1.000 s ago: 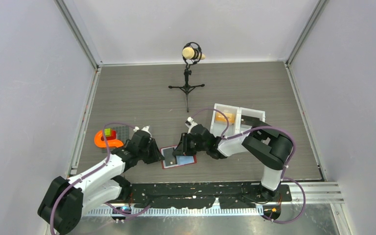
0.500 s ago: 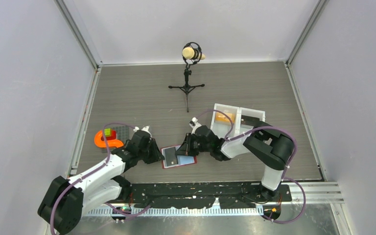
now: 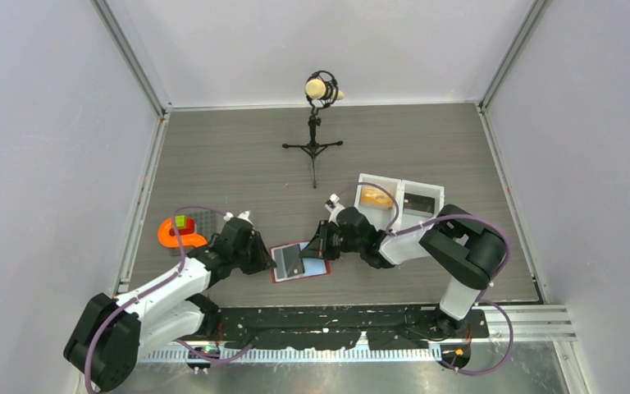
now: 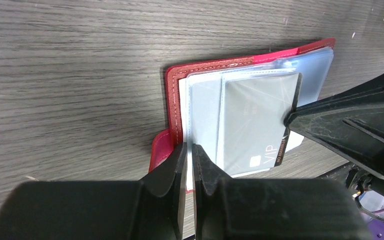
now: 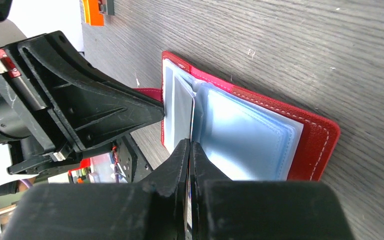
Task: Take the credit cards out of the card holder
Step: Remove the credit card from the card holder.
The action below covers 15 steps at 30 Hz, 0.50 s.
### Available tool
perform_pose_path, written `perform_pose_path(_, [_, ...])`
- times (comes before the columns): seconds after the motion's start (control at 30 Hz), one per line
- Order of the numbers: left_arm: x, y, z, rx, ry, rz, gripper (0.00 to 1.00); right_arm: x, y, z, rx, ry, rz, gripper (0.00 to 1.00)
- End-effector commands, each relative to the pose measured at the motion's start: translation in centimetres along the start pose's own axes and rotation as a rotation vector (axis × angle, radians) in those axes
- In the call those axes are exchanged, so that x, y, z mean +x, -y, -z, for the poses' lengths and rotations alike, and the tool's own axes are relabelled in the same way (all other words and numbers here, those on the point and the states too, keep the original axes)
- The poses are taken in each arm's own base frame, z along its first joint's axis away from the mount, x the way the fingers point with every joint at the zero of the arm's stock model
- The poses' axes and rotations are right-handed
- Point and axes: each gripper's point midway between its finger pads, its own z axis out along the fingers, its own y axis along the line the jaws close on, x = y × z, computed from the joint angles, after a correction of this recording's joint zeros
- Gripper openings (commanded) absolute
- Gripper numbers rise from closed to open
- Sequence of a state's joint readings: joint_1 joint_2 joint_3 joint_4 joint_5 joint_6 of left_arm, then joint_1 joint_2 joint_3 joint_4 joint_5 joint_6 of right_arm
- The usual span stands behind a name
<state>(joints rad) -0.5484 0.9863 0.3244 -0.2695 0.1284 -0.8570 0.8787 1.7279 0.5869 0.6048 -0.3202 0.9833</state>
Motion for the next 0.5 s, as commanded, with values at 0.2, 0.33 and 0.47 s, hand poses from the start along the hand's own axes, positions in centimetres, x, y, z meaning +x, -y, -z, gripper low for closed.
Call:
perform_pose_path(0.2, [0.63, -2.55, -0.40, -0.108, -0.006, -0.012, 0.11, -1.64, -1.03, 1.98, -0.028, 0.050, 0.019, 0.05])
perform_pose_path(0.33, [0.67, -2.50, -0.39, -0.104, -0.008, -0.014, 0.11, -1.57, -1.35, 1.92, -0.039, 0.039, 0.019, 0.05])
perform_pose_path(0.47, [0.71, -2.45, -0.40, -0.100, -0.010, -0.015, 0.11, -1.46, -1.73, 1.74, -0.053, 0.022, 0.018, 0.09])
